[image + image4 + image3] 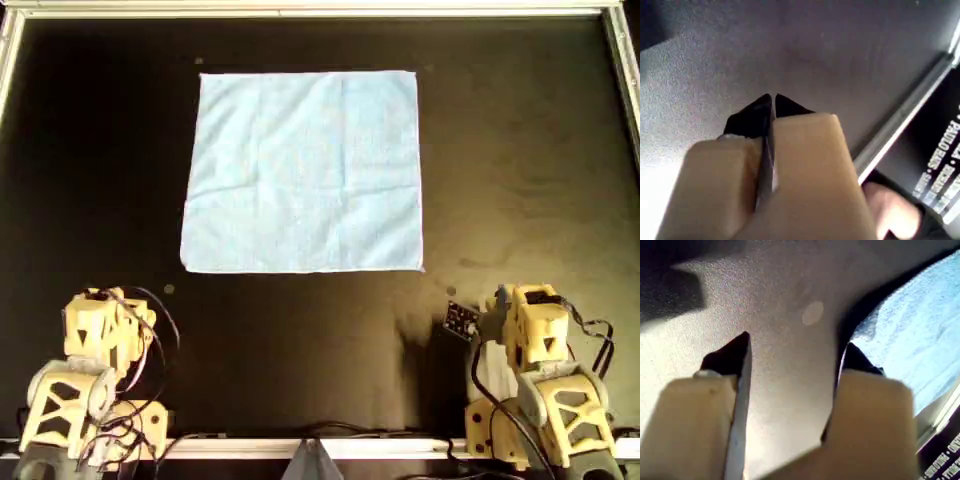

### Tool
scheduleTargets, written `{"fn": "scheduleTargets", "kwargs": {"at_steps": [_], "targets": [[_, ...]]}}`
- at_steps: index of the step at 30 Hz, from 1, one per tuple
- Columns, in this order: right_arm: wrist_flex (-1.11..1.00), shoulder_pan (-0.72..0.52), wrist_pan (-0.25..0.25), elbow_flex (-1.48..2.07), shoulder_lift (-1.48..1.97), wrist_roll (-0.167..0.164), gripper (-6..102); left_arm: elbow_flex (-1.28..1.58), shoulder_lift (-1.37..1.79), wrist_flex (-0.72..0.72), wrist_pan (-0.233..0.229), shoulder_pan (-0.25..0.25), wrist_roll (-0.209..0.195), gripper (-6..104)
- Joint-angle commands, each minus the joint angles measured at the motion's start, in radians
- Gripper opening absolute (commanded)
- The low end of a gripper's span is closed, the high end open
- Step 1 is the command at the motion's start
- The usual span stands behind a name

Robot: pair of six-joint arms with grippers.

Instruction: Fold a cloth

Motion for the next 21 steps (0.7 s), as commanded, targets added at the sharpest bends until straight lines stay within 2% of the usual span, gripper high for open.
{"fn": "scheduleTargets", "kwargs": {"at_steps": [1,6,8,10,21], "targets": [[0.003,0.002,0.002,0.014,0.04,0.003,0,-0.011,0.014,0.002,0.006,0.018,-0.003,64],[0.003,0.002,0.002,0.014,0.04,0.003,0,-0.011,0.014,0.002,0.006,0.018,-0.003,64],[0.003,0.002,-0.015,0.014,0.038,0.003,0,-0.011,0.014,0.002,0.006,0.018,-0.003,64],[0.003,0.002,-0.015,0.014,0.038,0.005,1,-0.011,0.014,0.006,0.011,0.011,0.008,64],[0.003,0.002,-0.015,0.014,0.038,0.005,0,-0.011,0.014,0.006,0.011,0.011,-0.003,64]]}}
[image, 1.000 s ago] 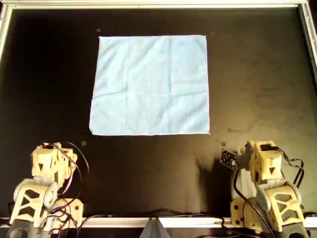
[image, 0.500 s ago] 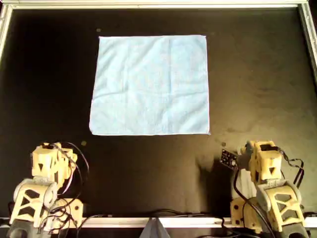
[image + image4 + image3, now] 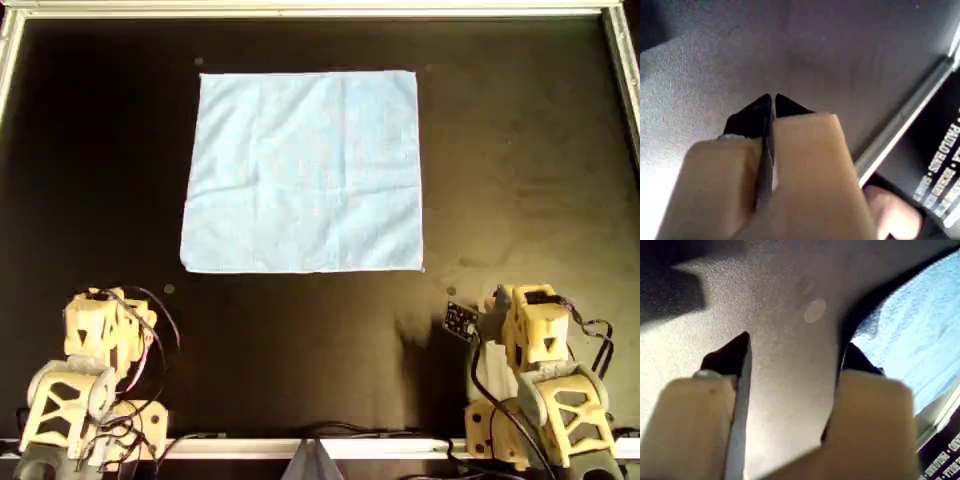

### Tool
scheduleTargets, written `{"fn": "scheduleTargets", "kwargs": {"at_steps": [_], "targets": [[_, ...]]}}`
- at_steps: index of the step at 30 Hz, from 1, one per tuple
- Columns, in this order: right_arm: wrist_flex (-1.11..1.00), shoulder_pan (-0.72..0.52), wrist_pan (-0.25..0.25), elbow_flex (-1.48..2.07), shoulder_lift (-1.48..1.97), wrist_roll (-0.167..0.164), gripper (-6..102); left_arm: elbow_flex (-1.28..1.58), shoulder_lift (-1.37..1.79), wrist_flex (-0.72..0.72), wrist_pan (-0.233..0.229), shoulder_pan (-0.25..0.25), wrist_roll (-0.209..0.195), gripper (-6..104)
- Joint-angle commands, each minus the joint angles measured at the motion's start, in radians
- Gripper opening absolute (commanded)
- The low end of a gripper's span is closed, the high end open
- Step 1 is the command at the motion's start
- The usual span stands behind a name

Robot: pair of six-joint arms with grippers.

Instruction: Fold a cloth

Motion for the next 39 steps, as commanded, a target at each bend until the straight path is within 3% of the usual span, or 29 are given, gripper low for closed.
{"fn": "scheduleTargets", "kwargs": {"at_steps": [1,10,16,22,24,27,32,34,36,39], "targets": [[0.003,0.002,-0.005,0.014,0.038,0.005,0,-0.011,0.014,0.002,0.005,0.011,-0.003,64],[-0.095,0.002,-0.003,0.009,0.04,0.005,1,-0.043,0.015,-0.031,0.003,0.011,0.009,64],[-0.443,0.003,-0.005,0.0,0.04,0.005,1,-0.141,0.015,-0.31,0.006,0.009,-0.005,64],[-0.541,0.005,-0.008,-0.015,0.037,-0.011,1,-0.095,0.015,-0.41,0.008,-0.012,-0.005,65],[-0.541,0.023,-0.046,0.006,0.035,-0.014,2,-0.066,0.011,-0.407,0.008,-0.055,-0.008,65],[-0.54,0.032,-0.169,0.008,0.029,-0.014,12,-0.012,-0.044,-0.399,0.006,-0.112,-0.008,66],[-0.54,0.021,-0.394,0.008,-0.095,-0.014,38,-0.011,-0.196,-0.4,0.006,-0.121,-0.008,84],[-0.541,0.018,-0.436,-0.005,-0.132,-0.012,45,-0.011,-0.235,-0.411,0.006,-0.121,-0.006,95],[-0.541,0.012,-0.446,-0.02,-0.146,0.0,50,-0.011,-0.256,-0.413,0.005,-0.123,-0.003,102],[-0.541,-0.006,-0.448,-0.021,-0.16,-0.015,54,-0.011,-0.302,-0.408,0.005,-0.123,-0.005,100]]}}
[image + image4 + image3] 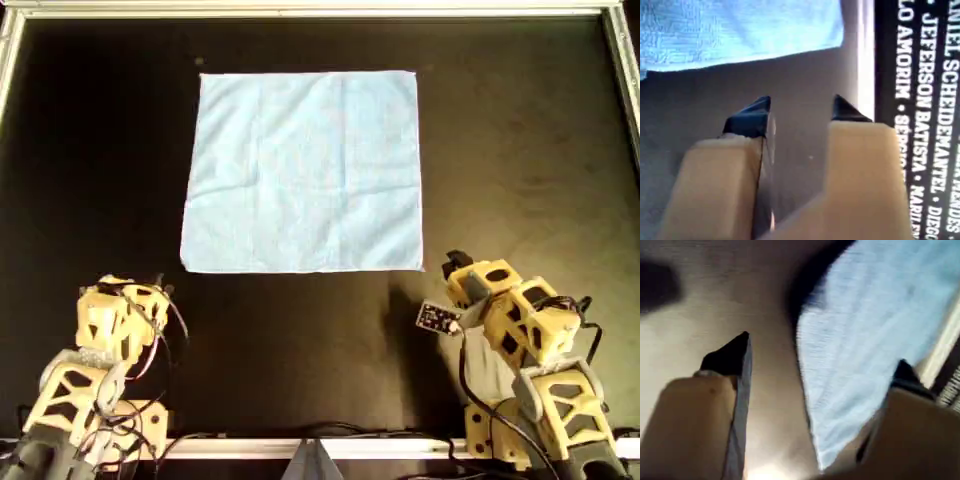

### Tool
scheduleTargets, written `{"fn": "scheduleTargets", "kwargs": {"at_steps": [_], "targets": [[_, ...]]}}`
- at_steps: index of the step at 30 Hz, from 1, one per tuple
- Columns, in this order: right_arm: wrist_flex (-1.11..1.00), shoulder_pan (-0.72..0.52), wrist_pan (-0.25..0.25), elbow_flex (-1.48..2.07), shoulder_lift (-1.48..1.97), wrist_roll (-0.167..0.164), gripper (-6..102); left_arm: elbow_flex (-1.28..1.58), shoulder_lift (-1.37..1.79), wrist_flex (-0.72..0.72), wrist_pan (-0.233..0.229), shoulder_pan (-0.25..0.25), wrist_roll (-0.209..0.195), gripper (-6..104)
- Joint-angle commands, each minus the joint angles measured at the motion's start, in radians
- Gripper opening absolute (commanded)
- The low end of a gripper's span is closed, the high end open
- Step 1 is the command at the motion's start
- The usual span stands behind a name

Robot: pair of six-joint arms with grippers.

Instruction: Fold a cloth

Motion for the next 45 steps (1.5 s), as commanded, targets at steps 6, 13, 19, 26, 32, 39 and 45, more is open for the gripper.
{"fn": "scheduleTargets", "kwargs": {"at_steps": [6,13,19,26,32,39,45], "targets": [[-0.051,-0.02,-0.015,-0.051,-0.034,-0.147,56,-0.038,-0.055,-0.021,-0.002,-0.026,-0.005,99],[-0.049,-0.02,-0.031,-0.322,-0.548,-0.166,57,-0.379,-0.4,-0.005,-0.002,-0.025,-0.089,99],[-0.009,0.0,-0.071,-0.518,-0.997,-0.156,57,-0.607,-0.833,-0.003,-0.002,-0.051,-0.153,100],[0.058,-0.012,-0.173,-0.575,-1.06,-0.156,57,-0.611,-0.848,-0.005,-0.005,-0.187,-0.155,100],[0.057,-0.011,-0.173,-0.623,-1.16,-0.156,57,-0.62,-0.861,-0.02,-0.005,-0.178,-0.156,98],[0.064,0.002,-0.178,-0.758,-1.287,-0.15,57,-0.649,-1.002,-0.021,-0.023,-0.175,-0.143,99],[0.064,0.003,-0.164,-0.861,-1.373,-0.109,57,-0.736,-1.104,-0.021,-0.025,-0.141,-0.141,99]]}}
